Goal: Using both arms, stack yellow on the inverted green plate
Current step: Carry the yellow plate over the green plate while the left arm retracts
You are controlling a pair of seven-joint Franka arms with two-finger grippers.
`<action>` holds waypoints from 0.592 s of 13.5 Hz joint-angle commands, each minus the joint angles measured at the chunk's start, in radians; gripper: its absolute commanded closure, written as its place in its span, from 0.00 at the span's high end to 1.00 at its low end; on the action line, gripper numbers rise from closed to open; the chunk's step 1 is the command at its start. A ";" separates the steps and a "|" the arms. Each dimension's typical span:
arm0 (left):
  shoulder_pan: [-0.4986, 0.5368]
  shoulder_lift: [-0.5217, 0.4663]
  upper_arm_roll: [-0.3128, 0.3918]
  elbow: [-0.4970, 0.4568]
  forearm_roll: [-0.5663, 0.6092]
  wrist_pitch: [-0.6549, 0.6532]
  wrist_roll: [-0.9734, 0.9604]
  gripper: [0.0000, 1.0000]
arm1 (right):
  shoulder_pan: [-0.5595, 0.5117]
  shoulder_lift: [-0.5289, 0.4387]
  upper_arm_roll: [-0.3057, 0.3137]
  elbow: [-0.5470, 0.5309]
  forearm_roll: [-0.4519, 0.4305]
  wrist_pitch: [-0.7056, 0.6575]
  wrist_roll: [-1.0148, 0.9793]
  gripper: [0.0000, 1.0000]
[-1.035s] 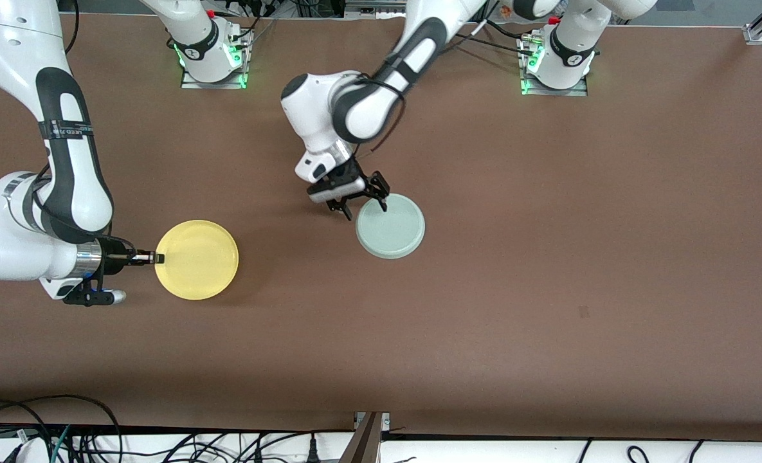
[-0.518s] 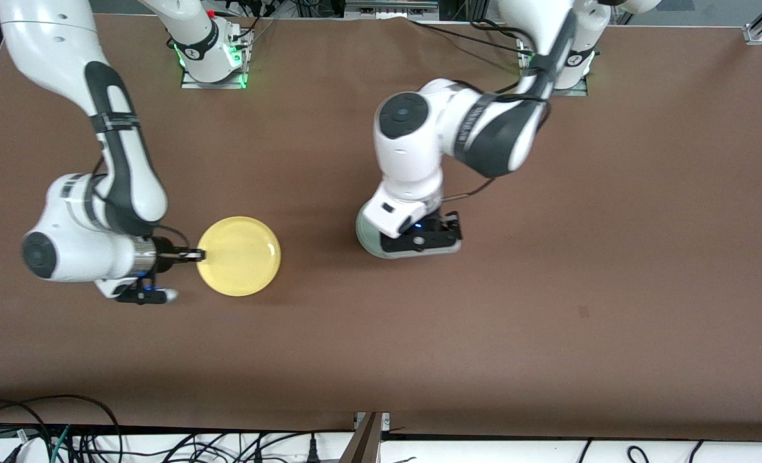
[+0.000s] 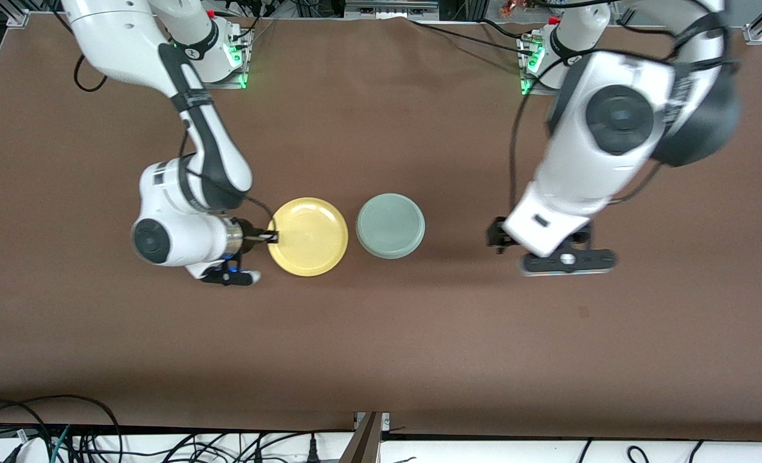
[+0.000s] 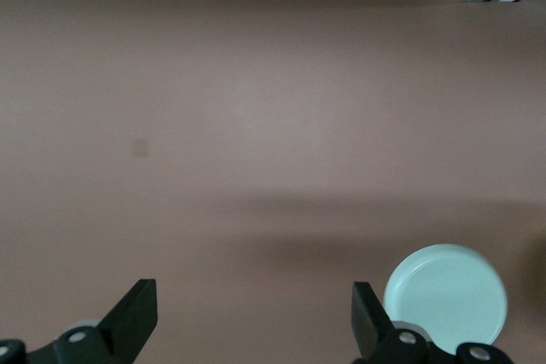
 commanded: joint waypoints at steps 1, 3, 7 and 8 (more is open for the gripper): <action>0.073 -0.080 -0.018 -0.042 -0.024 -0.089 0.108 1.00 | 0.073 -0.039 -0.005 -0.040 0.018 0.021 0.027 0.00; 0.123 -0.120 -0.017 -0.047 -0.024 -0.142 0.220 1.00 | 0.088 -0.067 0.051 -0.102 0.019 0.123 0.029 0.00; 0.223 -0.238 -0.017 -0.114 -0.075 -0.198 0.357 1.00 | 0.091 -0.104 0.154 -0.231 0.019 0.345 0.110 0.00; 0.223 -0.261 -0.012 -0.140 -0.070 -0.204 0.384 1.00 | 0.091 -0.107 0.179 -0.267 0.018 0.410 0.139 0.00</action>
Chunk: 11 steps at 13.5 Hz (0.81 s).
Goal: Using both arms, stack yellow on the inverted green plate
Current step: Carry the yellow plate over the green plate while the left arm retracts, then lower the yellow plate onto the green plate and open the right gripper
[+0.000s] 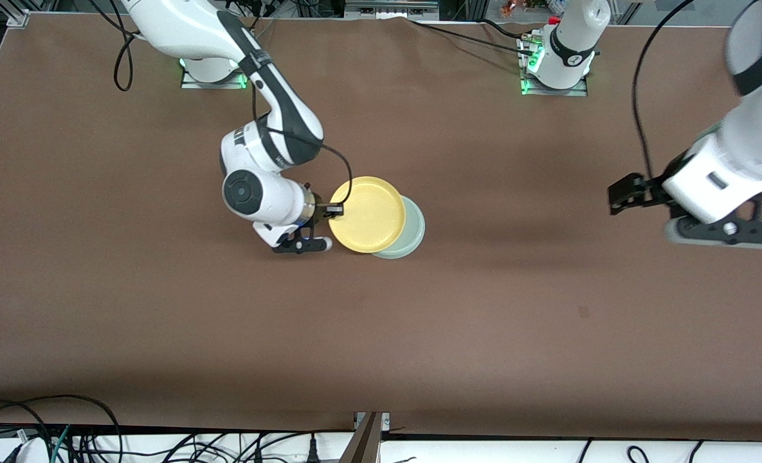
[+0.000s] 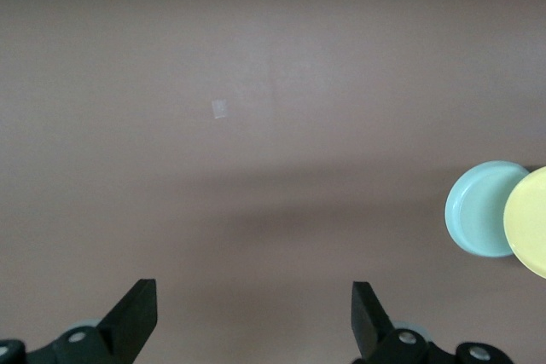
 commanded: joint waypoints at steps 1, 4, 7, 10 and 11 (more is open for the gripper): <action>0.023 -0.122 -0.006 -0.153 -0.014 -0.001 0.083 1.00 | -0.006 -0.054 0.062 -0.134 0.016 0.159 0.064 0.00; 0.070 -0.252 -0.006 -0.363 -0.010 0.089 0.088 1.00 | 0.022 -0.045 0.072 -0.194 0.016 0.294 0.068 0.00; 0.080 -0.326 -0.007 -0.466 -0.008 0.152 0.082 1.00 | 0.045 -0.026 0.072 -0.214 0.016 0.357 0.068 0.00; 0.075 -0.320 -0.014 -0.459 0.038 0.155 0.082 1.00 | 0.065 0.010 0.070 -0.217 0.016 0.431 0.068 0.00; 0.073 -0.310 -0.015 -0.454 0.038 0.158 0.075 1.00 | 0.065 0.014 0.070 -0.215 0.016 0.449 0.068 0.00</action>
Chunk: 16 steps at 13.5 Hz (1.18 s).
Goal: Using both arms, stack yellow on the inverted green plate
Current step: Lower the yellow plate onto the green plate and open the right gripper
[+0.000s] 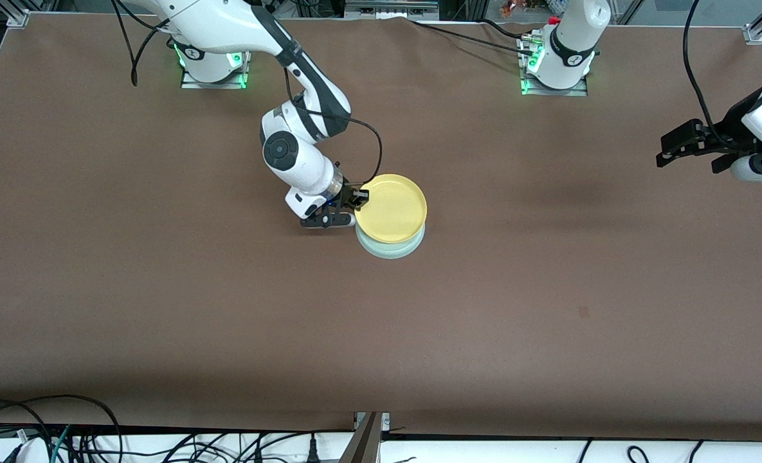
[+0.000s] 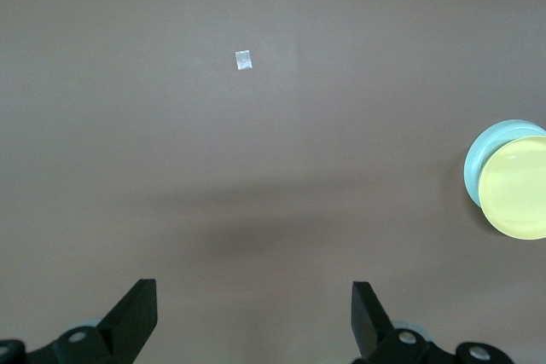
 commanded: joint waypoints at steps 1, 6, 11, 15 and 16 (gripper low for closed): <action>-0.002 -0.001 -0.011 0.004 0.028 0.030 0.006 1.00 | 0.006 0.007 0.001 -0.005 0.016 0.052 0.006 0.00; -0.002 0.027 -0.009 0.049 0.028 0.014 0.012 1.00 | 0.005 0.018 -0.004 -0.002 0.014 0.077 -0.004 0.00; -0.009 0.038 -0.009 0.078 0.025 0.026 0.006 1.00 | -0.002 0.030 -0.004 0.006 0.013 0.099 0.006 0.92; -0.006 0.071 -0.008 0.094 0.029 0.026 0.014 1.00 | -0.014 -0.043 -0.146 0.135 -0.004 -0.170 -0.022 1.00; -0.007 0.073 -0.008 0.094 0.048 0.026 0.014 1.00 | -0.014 -0.043 -0.203 0.221 -0.018 -0.320 -0.040 1.00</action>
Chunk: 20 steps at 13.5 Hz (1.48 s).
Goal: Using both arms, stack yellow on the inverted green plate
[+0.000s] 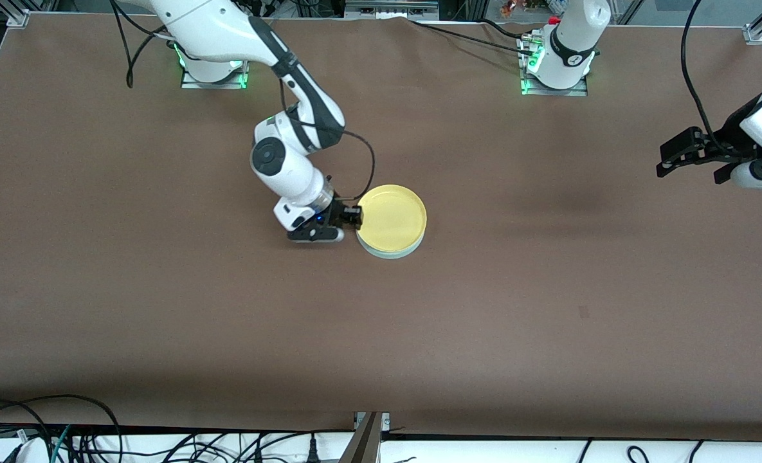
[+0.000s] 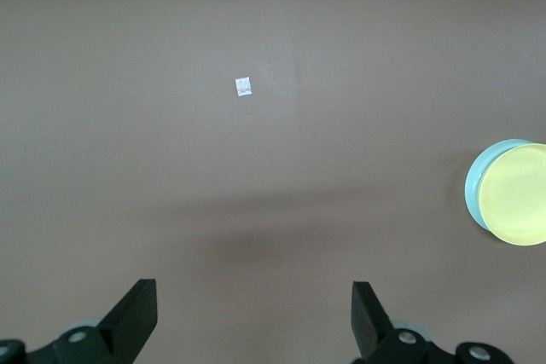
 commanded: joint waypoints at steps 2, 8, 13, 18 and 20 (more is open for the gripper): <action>-0.006 0.030 -0.002 0.040 0.102 -0.006 0.015 1.00 | -0.020 -0.025 -0.166 0.254 -0.066 -0.444 -0.120 1.00; -0.006 0.035 -0.002 0.040 0.106 -0.006 0.015 1.00 | -0.050 -0.112 -0.373 0.319 -0.190 -0.739 -0.383 1.00; -0.006 0.035 -0.002 0.040 0.103 -0.006 0.016 1.00 | -0.054 -0.212 -0.531 0.320 -0.190 -0.882 -0.544 1.00; -0.007 0.034 -0.002 0.040 0.098 -0.009 0.013 1.00 | -0.308 -0.355 -0.324 0.313 -0.246 -1.023 -0.603 1.00; -0.006 0.034 -0.002 0.040 0.097 -0.014 0.009 1.00 | -0.390 -0.422 -0.243 0.310 -0.340 -1.024 -0.600 1.00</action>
